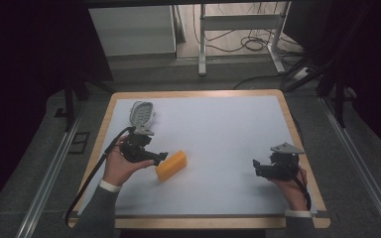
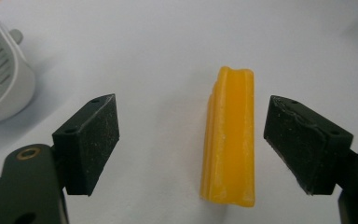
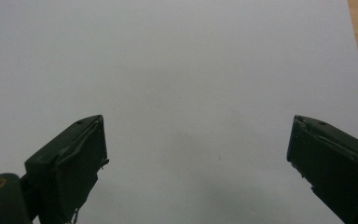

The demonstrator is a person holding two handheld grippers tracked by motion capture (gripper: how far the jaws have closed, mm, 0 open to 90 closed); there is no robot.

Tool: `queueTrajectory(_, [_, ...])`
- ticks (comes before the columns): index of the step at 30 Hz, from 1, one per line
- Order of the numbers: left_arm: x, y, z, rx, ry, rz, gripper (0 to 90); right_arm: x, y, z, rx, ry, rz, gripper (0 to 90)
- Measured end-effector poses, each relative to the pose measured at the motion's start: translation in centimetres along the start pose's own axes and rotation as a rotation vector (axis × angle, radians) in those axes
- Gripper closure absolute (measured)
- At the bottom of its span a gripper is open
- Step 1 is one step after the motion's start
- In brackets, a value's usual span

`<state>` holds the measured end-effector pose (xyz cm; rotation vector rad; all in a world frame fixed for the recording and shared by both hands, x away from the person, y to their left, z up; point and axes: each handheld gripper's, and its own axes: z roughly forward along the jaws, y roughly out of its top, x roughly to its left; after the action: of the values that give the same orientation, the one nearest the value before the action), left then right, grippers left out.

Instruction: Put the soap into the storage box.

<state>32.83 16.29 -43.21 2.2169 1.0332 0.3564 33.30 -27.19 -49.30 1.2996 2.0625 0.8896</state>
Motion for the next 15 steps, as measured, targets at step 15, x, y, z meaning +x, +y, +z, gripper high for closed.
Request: queueTrajectory(15, [-2.0,0.0,3.5,0.091,-0.022,0.045,18.7,0.2,0.0,0.2,0.01,-0.006,0.001,4.9])
